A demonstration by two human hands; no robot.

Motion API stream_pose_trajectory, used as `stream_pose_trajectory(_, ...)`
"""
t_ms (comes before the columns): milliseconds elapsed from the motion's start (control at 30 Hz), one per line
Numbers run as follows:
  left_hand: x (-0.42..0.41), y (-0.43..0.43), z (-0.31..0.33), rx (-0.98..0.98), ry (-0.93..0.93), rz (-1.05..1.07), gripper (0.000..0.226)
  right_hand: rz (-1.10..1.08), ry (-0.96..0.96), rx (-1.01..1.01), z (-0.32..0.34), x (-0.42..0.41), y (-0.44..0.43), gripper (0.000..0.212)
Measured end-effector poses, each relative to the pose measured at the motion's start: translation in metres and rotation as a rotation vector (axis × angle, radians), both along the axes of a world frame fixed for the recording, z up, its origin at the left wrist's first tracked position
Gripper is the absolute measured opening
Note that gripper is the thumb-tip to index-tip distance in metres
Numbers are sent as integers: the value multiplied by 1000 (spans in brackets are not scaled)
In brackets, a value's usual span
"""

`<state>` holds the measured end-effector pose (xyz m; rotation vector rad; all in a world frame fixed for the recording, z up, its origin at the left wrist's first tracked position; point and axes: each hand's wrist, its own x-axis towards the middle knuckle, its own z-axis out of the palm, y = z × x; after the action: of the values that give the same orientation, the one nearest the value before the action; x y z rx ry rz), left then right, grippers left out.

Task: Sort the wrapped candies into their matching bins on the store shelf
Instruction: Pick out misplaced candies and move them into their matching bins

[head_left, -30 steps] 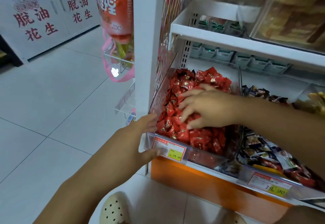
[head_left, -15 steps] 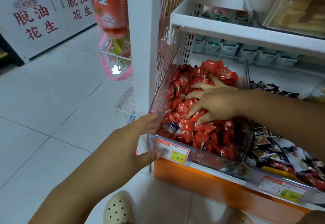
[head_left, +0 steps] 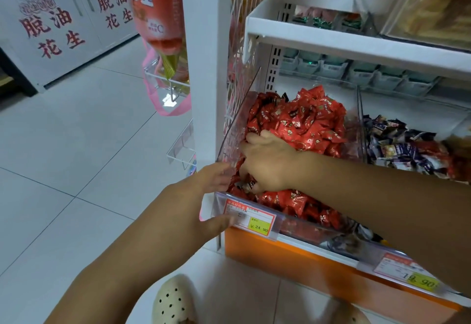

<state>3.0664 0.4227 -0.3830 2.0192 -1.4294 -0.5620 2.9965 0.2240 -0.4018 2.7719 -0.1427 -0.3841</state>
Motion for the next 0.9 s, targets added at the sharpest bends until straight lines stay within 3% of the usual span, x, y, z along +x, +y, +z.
stream_pose_trajectory(167,-1,0,0,6,-1,25,63,-11,-20,9,-10,2,1,33)
stream_pose_trajectory(267,-1,0,-2,-11,-35,54,66,-134,-124,317,6,-14,-9,26)
stream_pose_trajectory(400,-8,-10,0,-44,-70,152,52,-354,-368,730,48,-43,-18,25)
stream_pose_trajectory(533,-19,-32,5,-97,-139,246,41,-473,-347,948,71,-65,-10,19)
stream_pose_trajectory(633,-28,-48,3,-162,95,228,39,-474,-346,1014,69,-69,-3,19)
stream_pose_trajectory(733,-34,-56,2,-206,294,241,10,-493,-313,1075,65,-71,0,17)
stream_pose_trajectory(900,-27,-49,-2,-182,165,315,4,-512,-149,753,79,-77,-28,28)
